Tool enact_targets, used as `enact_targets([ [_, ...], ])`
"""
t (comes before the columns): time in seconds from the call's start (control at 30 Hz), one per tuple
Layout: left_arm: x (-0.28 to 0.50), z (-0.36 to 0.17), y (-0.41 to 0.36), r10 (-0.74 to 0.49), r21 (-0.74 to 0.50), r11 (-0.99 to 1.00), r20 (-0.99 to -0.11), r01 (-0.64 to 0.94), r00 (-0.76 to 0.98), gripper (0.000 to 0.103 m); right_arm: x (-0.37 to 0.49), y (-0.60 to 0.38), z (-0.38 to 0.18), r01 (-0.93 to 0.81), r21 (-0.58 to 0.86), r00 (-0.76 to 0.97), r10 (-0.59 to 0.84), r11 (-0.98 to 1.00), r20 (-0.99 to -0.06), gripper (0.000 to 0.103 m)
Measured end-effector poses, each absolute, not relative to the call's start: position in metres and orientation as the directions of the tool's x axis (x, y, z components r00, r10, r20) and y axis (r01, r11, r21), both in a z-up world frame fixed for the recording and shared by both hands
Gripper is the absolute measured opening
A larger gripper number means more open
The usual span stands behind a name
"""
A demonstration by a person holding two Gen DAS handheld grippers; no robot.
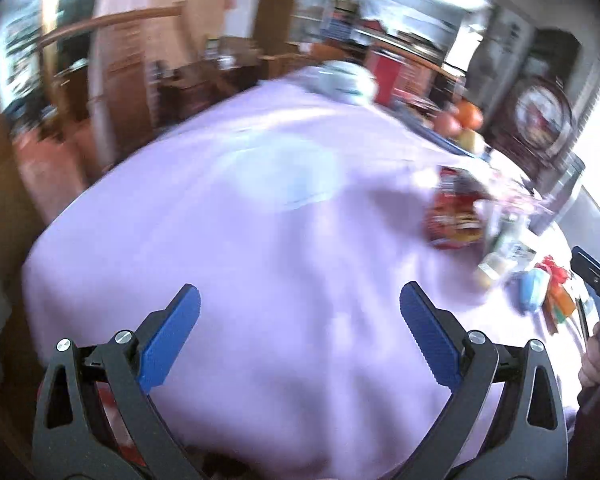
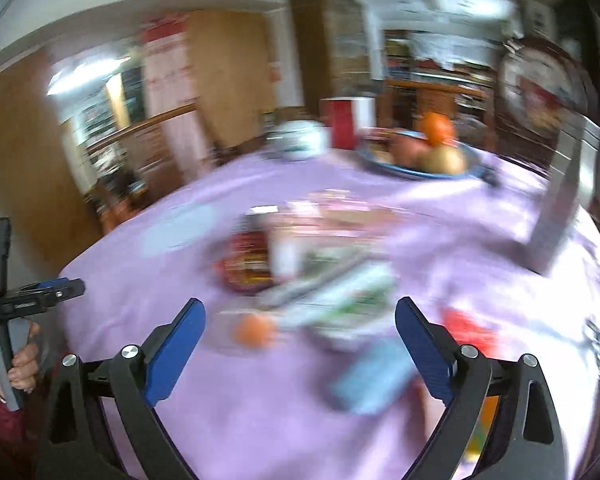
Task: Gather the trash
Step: 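Return both tools to the table and approach the clear plastic cup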
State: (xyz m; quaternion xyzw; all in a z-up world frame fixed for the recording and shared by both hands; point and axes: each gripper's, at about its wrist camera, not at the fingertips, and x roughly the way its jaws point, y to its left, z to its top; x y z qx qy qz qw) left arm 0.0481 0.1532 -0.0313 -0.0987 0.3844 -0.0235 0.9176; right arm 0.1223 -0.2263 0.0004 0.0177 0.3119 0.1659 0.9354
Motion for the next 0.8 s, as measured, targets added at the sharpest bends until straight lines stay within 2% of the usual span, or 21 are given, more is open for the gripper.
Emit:
enact_targets([
  [0.3,0.141,-0.044,0.049,-0.188,-0.125,0.982,-0.744,0.142,0.641,0.096,0.149,-0.305,-0.024,-0.134,0.279,0.751,0.281,0.951,-0.597,0.095],
  [0.6,0.183,-0.057,0.011,-0.277,-0.181,0.959,-0.772,0.219,0.573,0.096,0.140,-0.307,-0.026,-0.120,0.324,0.727,0.305,0.939,-0.615,0.096],
  [0.67,0.188,-0.060,0.007,-0.267,-0.165,0.960,-0.780,0.226,0.566,0.096,0.140,-0.307,-0.024,-0.117,0.324,0.726,0.303,0.939,-0.617,0.096],
  [0.8,0.199,-0.071,0.017,-0.148,-0.079,0.987,-0.800,0.143,0.582,0.096,0.142,-0.309,-0.024,-0.106,0.320,0.732,0.292,0.942,-0.615,0.096],
])
